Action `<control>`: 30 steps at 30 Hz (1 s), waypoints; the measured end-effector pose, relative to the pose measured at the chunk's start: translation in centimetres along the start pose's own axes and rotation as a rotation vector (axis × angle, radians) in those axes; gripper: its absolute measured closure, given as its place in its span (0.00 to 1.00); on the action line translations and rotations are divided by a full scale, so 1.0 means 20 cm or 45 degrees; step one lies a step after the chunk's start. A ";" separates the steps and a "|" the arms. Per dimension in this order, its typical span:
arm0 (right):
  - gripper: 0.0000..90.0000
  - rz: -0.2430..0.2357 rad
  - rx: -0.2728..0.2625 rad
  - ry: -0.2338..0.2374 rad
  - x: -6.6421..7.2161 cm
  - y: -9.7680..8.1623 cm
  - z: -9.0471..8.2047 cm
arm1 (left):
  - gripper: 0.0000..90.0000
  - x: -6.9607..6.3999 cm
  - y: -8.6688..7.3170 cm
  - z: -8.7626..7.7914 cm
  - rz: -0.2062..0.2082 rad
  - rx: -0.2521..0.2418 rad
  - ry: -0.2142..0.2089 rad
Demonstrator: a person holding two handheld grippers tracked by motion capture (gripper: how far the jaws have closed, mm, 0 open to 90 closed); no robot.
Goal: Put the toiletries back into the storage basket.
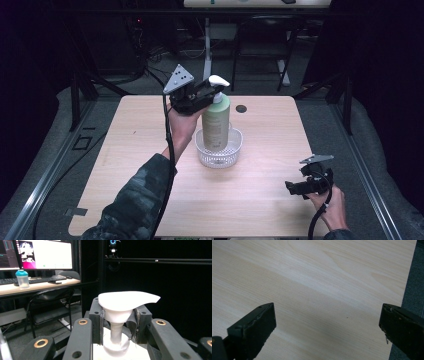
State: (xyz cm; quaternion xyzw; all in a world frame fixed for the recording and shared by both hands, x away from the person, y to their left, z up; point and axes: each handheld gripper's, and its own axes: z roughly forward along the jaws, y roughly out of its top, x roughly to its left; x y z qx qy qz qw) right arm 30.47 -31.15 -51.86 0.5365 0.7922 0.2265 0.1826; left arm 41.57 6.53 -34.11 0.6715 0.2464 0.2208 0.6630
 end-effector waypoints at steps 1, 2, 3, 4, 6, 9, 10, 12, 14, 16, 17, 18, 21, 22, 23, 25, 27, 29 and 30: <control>0.00 0.000 0.000 0.000 0.00 0.00 0.00 | 0.75 0.00 -0.01 0.00 -0.002 -0.002 0.000; 0.00 -0.005 0.002 -0.004 0.00 0.00 0.00 | 0.75 0.00 -0.02 0.01 -0.001 0.002 0.003; 0.00 -0.006 0.002 -0.002 0.00 0.00 0.00 | 0.75 0.00 -0.02 0.01 0.003 0.004 0.003; 0.00 -0.005 0.002 -0.002 0.00 0.00 0.00 | 0.75 0.00 -0.02 0.01 0.003 0.004 0.003; 0.00 -0.005 0.003 -0.003 0.00 0.00 0.00 | 0.75 0.00 -0.03 0.02 0.008 0.009 0.002; 0.00 -0.002 0.001 0.003 0.00 0.00 0.00 | 0.75 -0.01 -0.06 0.03 0.008 0.015 0.000; 0.00 -0.002 0.001 0.003 0.00 0.00 0.00 | 0.75 -0.01 -0.06 0.03 0.008 0.015 0.000; 0.00 -0.004 0.001 0.001 0.00 0.00 0.00 | 0.75 -0.01 -0.08 0.04 0.003 0.018 0.003; 0.00 -0.005 0.000 0.001 0.00 0.00 0.00 | 0.75 0.00 -0.09 0.04 0.001 0.023 0.002; 0.00 -0.005 0.000 0.001 0.00 0.00 0.00 | 0.75 0.00 -0.09 0.04 -0.001 0.021 0.000; 0.00 -0.005 0.000 0.001 0.00 0.00 0.00 | 0.75 0.00 -0.10 0.04 -0.001 0.022 0.000; 0.00 -0.005 0.000 0.001 0.00 0.00 0.00 | 0.75 0.00 -0.10 0.04 -0.001 0.022 0.000; 0.00 -0.005 0.001 0.000 0.00 0.00 0.00 | 0.75 0.00 -0.12 0.05 0.001 0.020 -0.013; 0.00 -0.005 0.001 0.000 0.00 0.00 0.00 | 0.75 0.00 -0.12 0.05 0.001 0.020 -0.013; 0.01 -0.005 0.002 0.000 0.00 0.00 0.00 | 0.75 0.00 -0.12 0.05 0.002 0.023 -0.011; 0.00 -0.005 0.002 0.000 0.00 0.00 0.00 | 0.75 0.00 -0.13 0.05 0.003 0.022 -0.015; 0.00 -0.005 0.002 0.000 0.00 0.00 0.00 | 0.75 0.00 -0.14 0.05 0.004 0.028 -0.010; 0.00 -0.005 0.002 0.001 0.00 0.00 0.00 | 0.75 0.00 -0.15 0.05 0.003 0.027 -0.010; 0.01 -0.005 0.002 0.000 0.00 0.00 0.00 | 0.75 0.00 -0.15 0.06 -0.001 0.031 -0.005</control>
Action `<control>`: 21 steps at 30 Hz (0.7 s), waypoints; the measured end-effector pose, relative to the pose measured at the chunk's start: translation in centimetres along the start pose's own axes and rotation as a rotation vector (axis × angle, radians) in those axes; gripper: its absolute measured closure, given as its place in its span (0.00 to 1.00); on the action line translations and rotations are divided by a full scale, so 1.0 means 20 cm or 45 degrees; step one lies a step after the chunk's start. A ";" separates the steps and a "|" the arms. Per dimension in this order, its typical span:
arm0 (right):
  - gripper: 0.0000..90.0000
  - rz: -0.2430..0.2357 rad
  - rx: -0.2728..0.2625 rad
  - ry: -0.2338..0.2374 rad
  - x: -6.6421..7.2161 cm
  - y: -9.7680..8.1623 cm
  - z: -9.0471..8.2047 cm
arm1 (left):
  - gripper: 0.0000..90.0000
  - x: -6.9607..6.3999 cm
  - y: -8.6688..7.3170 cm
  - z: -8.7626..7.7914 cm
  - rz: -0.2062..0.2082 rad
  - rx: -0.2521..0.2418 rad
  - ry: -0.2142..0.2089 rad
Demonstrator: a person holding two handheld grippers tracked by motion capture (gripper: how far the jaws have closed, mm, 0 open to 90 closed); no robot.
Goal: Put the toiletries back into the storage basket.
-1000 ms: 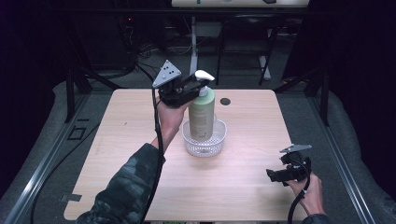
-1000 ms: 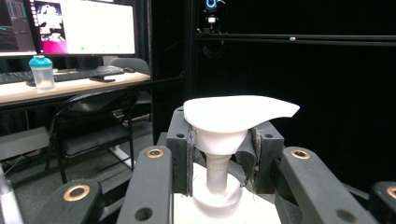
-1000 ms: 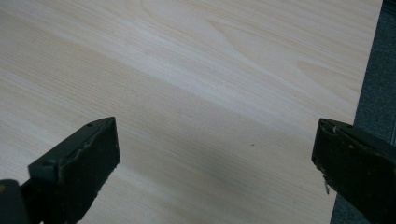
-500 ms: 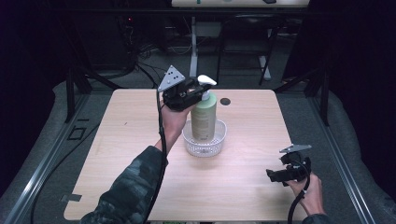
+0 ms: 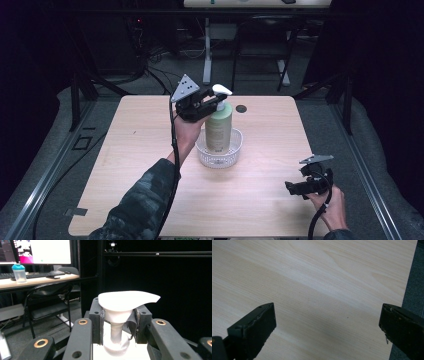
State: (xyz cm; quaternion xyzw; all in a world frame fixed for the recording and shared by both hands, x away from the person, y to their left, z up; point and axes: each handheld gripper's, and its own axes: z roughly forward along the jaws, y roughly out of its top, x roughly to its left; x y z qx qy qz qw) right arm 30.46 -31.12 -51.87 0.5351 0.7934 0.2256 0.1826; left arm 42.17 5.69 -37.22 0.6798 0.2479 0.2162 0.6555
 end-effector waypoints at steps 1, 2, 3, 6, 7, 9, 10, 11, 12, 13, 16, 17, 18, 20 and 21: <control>0.01 0.000 0.000 0.000 0.00 0.00 0.00 | 0.75 0.00 0.00 0.00 0.000 0.000 0.000; 0.01 0.000 -0.001 0.001 0.00 0.00 0.00 | 0.75 0.00 -0.01 0.00 0.006 0.004 0.005; 0.00 0.000 -0.001 0.001 0.00 0.00 0.00 | 0.75 0.00 -0.01 0.00 0.006 0.004 0.005; 0.00 0.000 0.000 0.001 0.00 0.00 0.00 | 0.75 0.00 -0.02 0.00 0.002 0.005 0.009; 0.01 0.000 -0.001 0.001 0.00 0.00 0.00 | 0.75 0.01 -0.03 0.00 0.004 0.005 0.008; 0.01 0.001 -0.001 0.001 0.00 0.00 0.00 | 0.75 0.01 -0.04 0.01 0.000 0.010 0.010; 0.01 0.001 -0.001 0.001 0.00 0.00 0.00 | 0.75 0.01 -0.04 0.01 0.000 0.010 0.010; 0.01 0.000 0.000 0.001 0.00 0.00 0.00 | 0.75 0.01 -0.05 0.01 0.001 0.012 0.011; 0.01 -0.001 -0.001 0.002 0.00 0.00 0.00 | 0.75 0.01 -0.05 0.01 -0.006 0.010 0.013; 0.01 0.000 -0.001 0.002 0.00 0.00 0.00 | 0.75 0.01 -0.06 0.01 -0.003 0.012 0.014; 0.01 0.001 0.000 0.003 0.00 0.00 0.00 | 0.75 0.00 -0.07 0.02 0.009 0.023 0.016; 0.01 0.001 0.001 0.002 0.00 0.00 0.00 | 0.75 0.00 -0.07 0.02 0.009 0.023 0.016; 0.01 0.001 0.001 0.002 0.00 0.00 0.00 | 0.75 0.00 -0.08 0.02 0.012 0.025 0.017; 0.01 0.001 0.000 0.002 0.00 0.00 0.00 | 0.75 0.00 -0.09 0.03 0.014 0.024 0.016; 0.01 0.001 0.000 0.002 0.00 0.00 0.00 | 0.75 -0.01 -0.10 0.03 0.013 0.029 0.014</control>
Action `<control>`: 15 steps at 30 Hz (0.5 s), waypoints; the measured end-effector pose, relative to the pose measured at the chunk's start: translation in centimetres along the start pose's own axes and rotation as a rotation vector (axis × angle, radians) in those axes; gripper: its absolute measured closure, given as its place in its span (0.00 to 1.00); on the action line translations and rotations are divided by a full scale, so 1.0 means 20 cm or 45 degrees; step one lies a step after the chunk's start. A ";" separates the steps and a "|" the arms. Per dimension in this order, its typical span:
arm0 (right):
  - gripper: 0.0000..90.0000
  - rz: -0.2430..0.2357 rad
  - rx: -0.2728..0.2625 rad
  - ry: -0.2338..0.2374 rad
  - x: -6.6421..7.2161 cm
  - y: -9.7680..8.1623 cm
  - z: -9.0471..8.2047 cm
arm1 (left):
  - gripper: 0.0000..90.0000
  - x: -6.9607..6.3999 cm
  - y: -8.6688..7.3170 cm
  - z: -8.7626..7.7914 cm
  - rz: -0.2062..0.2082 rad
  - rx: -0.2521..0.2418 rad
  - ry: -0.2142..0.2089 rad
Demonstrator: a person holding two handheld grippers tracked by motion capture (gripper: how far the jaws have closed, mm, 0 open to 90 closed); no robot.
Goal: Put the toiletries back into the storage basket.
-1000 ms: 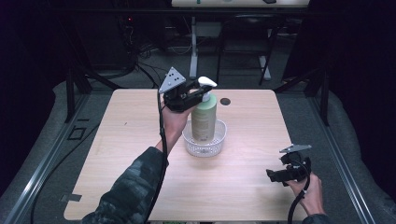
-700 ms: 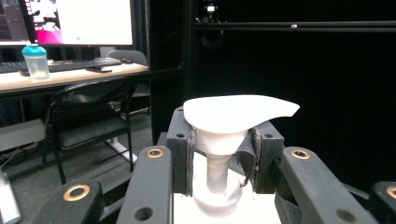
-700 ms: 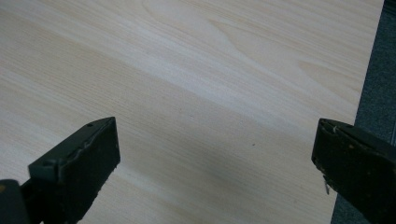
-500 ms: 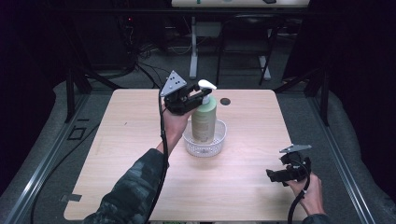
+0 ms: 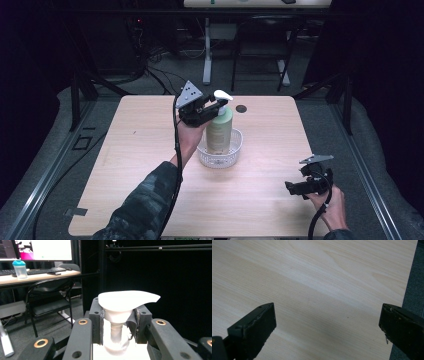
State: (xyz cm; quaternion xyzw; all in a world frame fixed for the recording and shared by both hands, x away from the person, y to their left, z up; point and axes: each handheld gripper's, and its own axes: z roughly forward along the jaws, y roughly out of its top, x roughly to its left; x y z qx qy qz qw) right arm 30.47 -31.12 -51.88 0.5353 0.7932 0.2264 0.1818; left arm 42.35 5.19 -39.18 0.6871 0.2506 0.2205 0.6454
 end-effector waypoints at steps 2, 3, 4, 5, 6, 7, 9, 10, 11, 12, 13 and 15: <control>0.01 -0.002 0.000 -0.003 0.00 0.00 0.00 | 0.75 0.00 -0.01 0.00 0.000 0.000 -0.001; 0.01 -0.001 0.000 -0.002 0.00 0.00 0.00 | 0.75 0.00 -0.01 0.00 0.000 0.000 -0.001; 0.01 -0.001 0.000 -0.002 0.00 0.00 0.00 | 0.75 0.00 -0.01 0.01 -0.003 0.003 0.001; 0.01 -0.001 0.001 -0.003 0.00 0.00 0.00 | 0.75 0.00 -0.02 0.01 -0.005 0.005 0.000; 0.01 -0.002 0.001 -0.003 0.00 0.00 0.00 | 0.75 0.00 -0.02 0.01 -0.003 0.008 0.003; 0.01 -0.002 0.001 -0.003 0.00 0.00 0.00 | 0.75 0.00 -0.03 0.01 -0.006 0.003 0.004; 0.01 -0.002 0.001 -0.004 0.00 0.00 0.00 | 0.75 0.01 -0.03 0.01 -0.005 0.006 0.007; 0.01 -0.002 0.002 -0.003 0.00 0.00 0.00 | 0.75 0.01 -0.03 0.01 -0.005 0.009 0.010; 0.01 -0.003 0.001 -0.003 0.00 0.00 0.00 | 0.75 0.01 -0.04 0.01 -0.004 0.013 0.011; 0.01 -0.003 0.001 -0.003 0.00 0.00 0.00 | 0.75 0.01 -0.04 0.01 -0.003 0.012 0.013; 0.01 -0.002 0.001 -0.003 0.00 0.00 0.00 | 0.75 0.01 -0.04 0.01 -0.003 0.012 0.013; 0.01 -0.002 0.003 -0.004 0.00 0.00 0.00 | 0.75 0.01 -0.05 0.02 -0.001 0.014 0.013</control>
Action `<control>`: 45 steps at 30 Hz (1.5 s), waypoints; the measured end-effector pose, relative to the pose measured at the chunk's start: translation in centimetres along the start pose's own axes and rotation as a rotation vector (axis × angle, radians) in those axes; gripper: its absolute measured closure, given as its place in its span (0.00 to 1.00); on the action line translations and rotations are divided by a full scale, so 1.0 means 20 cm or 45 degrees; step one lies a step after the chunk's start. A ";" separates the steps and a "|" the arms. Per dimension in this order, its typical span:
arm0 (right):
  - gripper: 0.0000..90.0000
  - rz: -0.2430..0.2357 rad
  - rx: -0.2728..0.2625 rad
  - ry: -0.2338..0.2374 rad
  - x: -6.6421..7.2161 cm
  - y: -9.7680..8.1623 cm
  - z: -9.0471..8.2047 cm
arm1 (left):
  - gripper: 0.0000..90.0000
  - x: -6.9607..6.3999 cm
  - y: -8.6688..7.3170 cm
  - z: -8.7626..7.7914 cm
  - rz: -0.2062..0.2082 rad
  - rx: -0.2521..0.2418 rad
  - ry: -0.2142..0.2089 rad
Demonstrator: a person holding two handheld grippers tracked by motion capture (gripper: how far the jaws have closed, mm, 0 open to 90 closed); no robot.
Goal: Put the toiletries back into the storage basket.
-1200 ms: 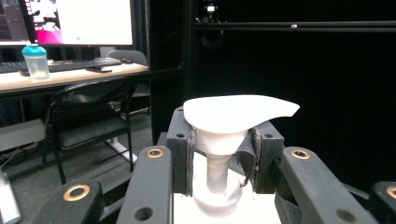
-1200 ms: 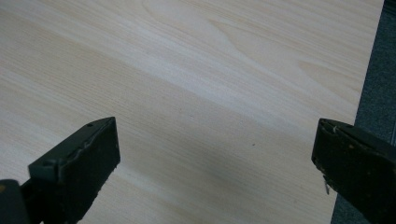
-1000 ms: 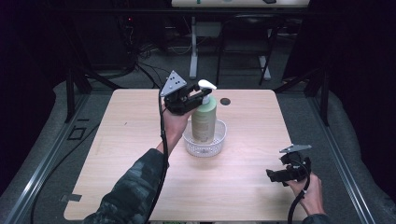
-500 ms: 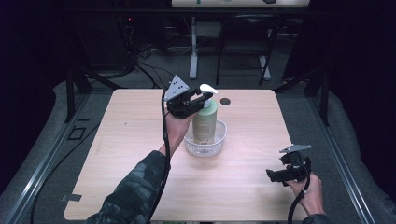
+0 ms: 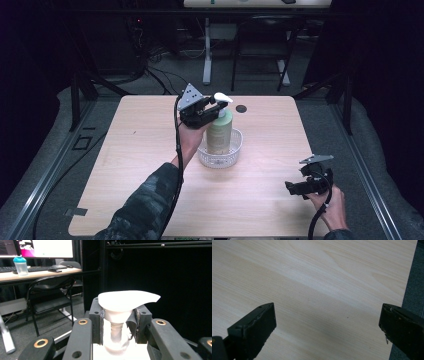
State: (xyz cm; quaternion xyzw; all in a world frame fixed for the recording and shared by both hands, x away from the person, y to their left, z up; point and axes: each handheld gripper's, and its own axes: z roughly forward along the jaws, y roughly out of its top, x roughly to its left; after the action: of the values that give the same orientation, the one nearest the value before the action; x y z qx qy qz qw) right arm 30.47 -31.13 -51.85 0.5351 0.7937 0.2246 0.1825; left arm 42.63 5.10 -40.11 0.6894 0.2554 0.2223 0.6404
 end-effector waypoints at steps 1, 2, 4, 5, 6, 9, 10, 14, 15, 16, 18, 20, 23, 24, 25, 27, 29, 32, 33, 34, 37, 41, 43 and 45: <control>0.01 0.003 -0.001 0.002 0.00 0.00 0.00 | 0.75 0.00 0.00 0.00 0.000 0.001 0.001; 0.01 0.000 -0.001 0.000 0.00 0.00 0.00 | 0.75 0.00 -0.01 0.00 0.000 0.008 0.004; 0.01 0.000 -0.002 0.000 0.00 0.00 0.00 | 0.75 0.00 -0.01 0.00 0.002 0.008 0.004; 0.01 0.000 -0.002 0.000 0.00 0.00 0.00 | 0.75 0.00 -0.01 0.00 0.002 0.008 0.004; 0.01 0.000 -0.002 0.000 0.00 0.00 0.00 | 0.75 0.00 -0.01 0.00 0.002 0.009 0.006; 0.01 0.002 -0.002 0.002 0.00 0.00 0.00 | 0.75 0.00 -0.02 0.00 0.010 0.017 0.007; 0.01 0.001 -0.001 -0.001 0.00 0.00 0.00 | 0.75 0.00 -0.02 0.00 0.011 0.019 0.008; 0.01 0.000 -0.003 0.000 0.00 0.00 0.00 | 0.75 0.01 -0.03 0.01 0.004 0.014 0.008; 0.01 0.001 -0.003 -0.001 0.00 0.00 0.00 | 0.75 0.01 -0.03 0.01 0.012 0.020 0.012; 0.01 0.001 -0.002 -0.002 0.00 0.00 0.00 | 0.75 0.01 -0.04 0.01 0.012 0.021 0.009; 0.01 0.002 -0.002 -0.001 0.00 0.00 0.00 | 0.75 0.01 -0.05 0.00 0.013 0.019 0.015; 0.01 0.003 -0.001 0.000 0.00 0.00 0.00 | 0.75 0.02 -0.05 0.01 0.010 0.021 0.017; 0.01 0.000 -0.002 -0.001 0.00 0.00 0.00 | 0.75 0.02 -0.06 0.01 0.007 0.020 0.020; 0.01 0.000 -0.002 -0.002 0.00 0.00 0.00 | 0.75 0.02 -0.07 0.01 0.005 0.023 0.017; 0.01 0.002 -0.002 0.001 0.00 0.00 0.00 | 0.75 0.02 -0.07 0.01 0.006 0.026 0.017; 0.01 0.004 -0.002 0.004 0.00 0.00 0.00 | 0.75 0.02 -0.07 0.01 0.011 0.029 0.019; 0.01 0.005 -0.004 0.005 0.00 0.00 0.00 | 0.75 0.02 -0.07 0.02 0.009 0.024 0.020; 0.01 0.006 -0.005 0.005 0.00 0.00 0.00 | 0.75 0.03 -0.08 0.02 0.014 0.032 0.025; 0.01 0.006 -0.005 0.005 0.00 0.00 0.00 | 0.75 0.03 -0.08 0.02 0.014 0.032 0.025; 0.01 0.007 -0.005 0.005 0.00 0.00 0.00 | 0.75 0.03 -0.08 0.02 0.014 0.035 0.026; 0.01 0.003 -0.003 0.002 0.00 0.00 0.00 | 0.75 0.03 -0.08 0.03 0.013 0.038 0.028; 0.01 0.005 -0.005 0.006 0.00 0.00 0.00 | 0.75 0.02 -0.09 0.03 0.012 0.040 0.026; 0.01 0.006 -0.005 0.005 0.00 0.00 0.00 | 0.75 0.02 -0.09 0.03 0.014 0.049 0.027; 0.01 0.003 -0.004 0.003 0.00 0.00 0.00 | 0.75 0.02 -0.10 0.03 0.009 0.044 0.027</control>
State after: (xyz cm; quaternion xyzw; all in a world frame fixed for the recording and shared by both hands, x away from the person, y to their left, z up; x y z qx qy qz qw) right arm 30.44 -31.12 -51.84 0.5354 0.7930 0.2267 0.1823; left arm 43.30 4.97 -42.12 0.6989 0.2634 0.2274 0.6249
